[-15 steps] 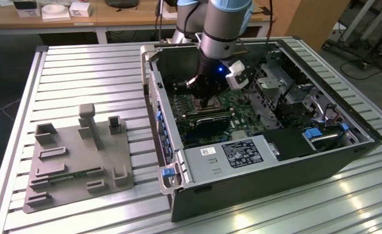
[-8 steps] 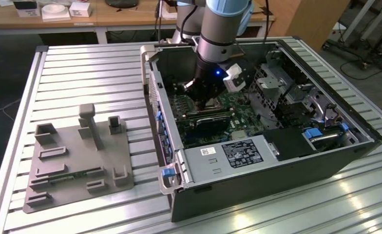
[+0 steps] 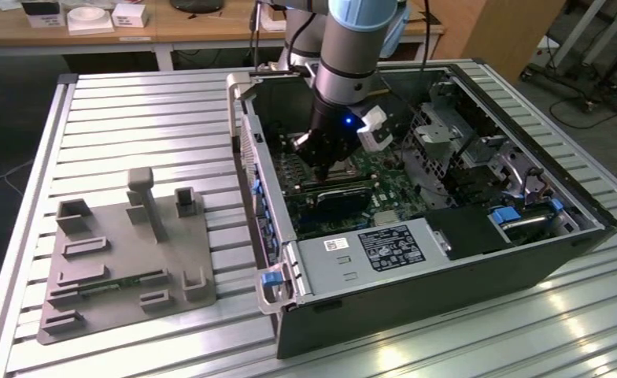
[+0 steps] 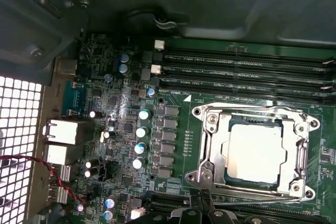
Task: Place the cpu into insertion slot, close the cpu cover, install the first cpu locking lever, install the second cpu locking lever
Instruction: 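Install the second cpu locking lever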
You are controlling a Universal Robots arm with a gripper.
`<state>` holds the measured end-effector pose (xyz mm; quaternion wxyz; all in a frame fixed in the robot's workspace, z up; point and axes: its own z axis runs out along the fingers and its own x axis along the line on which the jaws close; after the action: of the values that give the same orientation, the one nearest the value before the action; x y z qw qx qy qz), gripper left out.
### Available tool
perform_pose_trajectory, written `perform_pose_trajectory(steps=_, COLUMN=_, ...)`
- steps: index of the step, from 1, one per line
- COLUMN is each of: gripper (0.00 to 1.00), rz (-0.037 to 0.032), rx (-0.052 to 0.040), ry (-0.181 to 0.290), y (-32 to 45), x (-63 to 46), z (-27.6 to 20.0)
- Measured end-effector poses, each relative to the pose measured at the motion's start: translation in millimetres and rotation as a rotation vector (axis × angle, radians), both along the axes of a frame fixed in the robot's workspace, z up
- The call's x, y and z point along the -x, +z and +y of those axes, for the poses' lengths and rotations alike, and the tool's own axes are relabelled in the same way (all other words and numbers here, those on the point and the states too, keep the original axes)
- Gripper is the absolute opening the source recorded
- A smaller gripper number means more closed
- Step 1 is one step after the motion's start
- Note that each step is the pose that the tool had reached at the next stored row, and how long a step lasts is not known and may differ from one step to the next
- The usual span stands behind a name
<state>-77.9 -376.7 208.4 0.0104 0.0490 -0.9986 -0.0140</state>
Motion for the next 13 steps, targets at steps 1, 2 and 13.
perform_pose_trajectory(steps=1, gripper=0.11, rz=0.0002, rx=0.0000, ry=0.000, y=-0.3, x=0.0, z=-0.2)
perform_pose_trajectory(steps=2, gripper=0.11, rz=0.0002, rx=-0.0001, ry=0.000, y=-0.5, x=0.0, z=-0.2)
perform_pose_trajectory(steps=13, gripper=0.11, rz=0.0001, rx=-0.0033, ry=0.000, y=-0.8, x=-0.1, z=-0.3)
